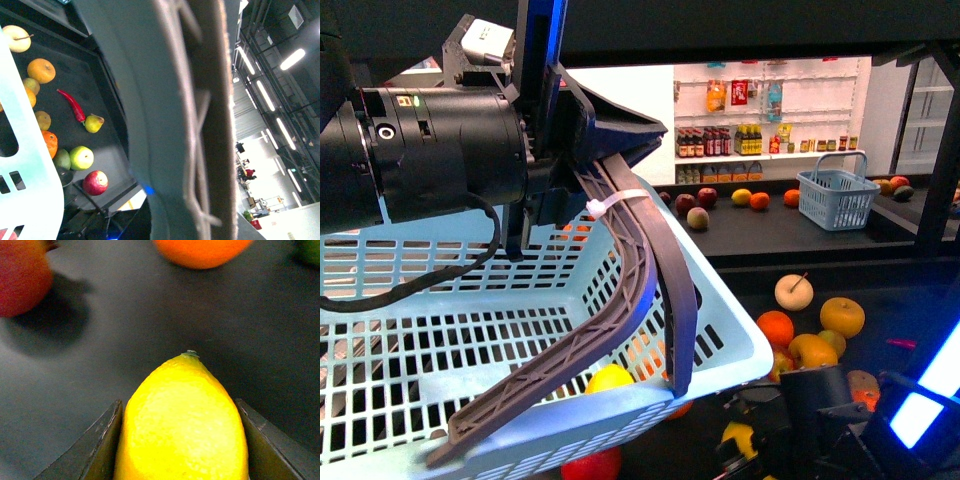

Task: Pick lemon from shelf

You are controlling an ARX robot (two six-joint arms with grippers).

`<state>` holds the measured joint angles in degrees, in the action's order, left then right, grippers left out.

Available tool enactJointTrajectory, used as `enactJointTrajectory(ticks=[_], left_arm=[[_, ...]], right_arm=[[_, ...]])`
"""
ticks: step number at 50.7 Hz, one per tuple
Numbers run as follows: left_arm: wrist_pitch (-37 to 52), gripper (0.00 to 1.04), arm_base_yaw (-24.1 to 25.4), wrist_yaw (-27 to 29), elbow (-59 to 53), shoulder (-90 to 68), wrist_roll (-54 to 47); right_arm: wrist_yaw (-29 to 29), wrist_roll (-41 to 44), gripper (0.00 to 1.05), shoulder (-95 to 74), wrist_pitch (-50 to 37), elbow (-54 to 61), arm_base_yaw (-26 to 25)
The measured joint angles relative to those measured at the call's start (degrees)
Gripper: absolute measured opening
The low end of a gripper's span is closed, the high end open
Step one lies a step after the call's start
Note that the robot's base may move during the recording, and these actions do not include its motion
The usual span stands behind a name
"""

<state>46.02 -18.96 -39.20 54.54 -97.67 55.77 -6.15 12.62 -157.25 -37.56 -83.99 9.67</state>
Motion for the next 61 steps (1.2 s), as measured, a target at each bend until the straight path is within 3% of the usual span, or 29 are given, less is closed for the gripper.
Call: enactJointTrajectory(ticks=[10, 18, 41, 61], left_arm=[[0.0, 0.07, 0.0, 0.0, 0.0, 0.0, 0.0], [0.0, 0.07, 0.0, 0.0, 0.0, 0.0, 0.0], [0.0, 0.07, 0.0, 0.0, 0.0, 0.0, 0.0], [0.0, 0.07, 0.0, 0.0, 0.0, 0.0, 0.0]], right_arm=[[9.7, -5.6, 0.59, 9.7, -5.3, 4.6, -7.0], [9.9, -12.7, 0.59, 19.6, -12.0, 11.3, -9.1], [-2.8, -29.9, 0.59, 47.5, -22.3, 26.9, -8.9], [-12.3, -36.8, 0.59, 52.7, -24.8, 34.4, -1.9]])
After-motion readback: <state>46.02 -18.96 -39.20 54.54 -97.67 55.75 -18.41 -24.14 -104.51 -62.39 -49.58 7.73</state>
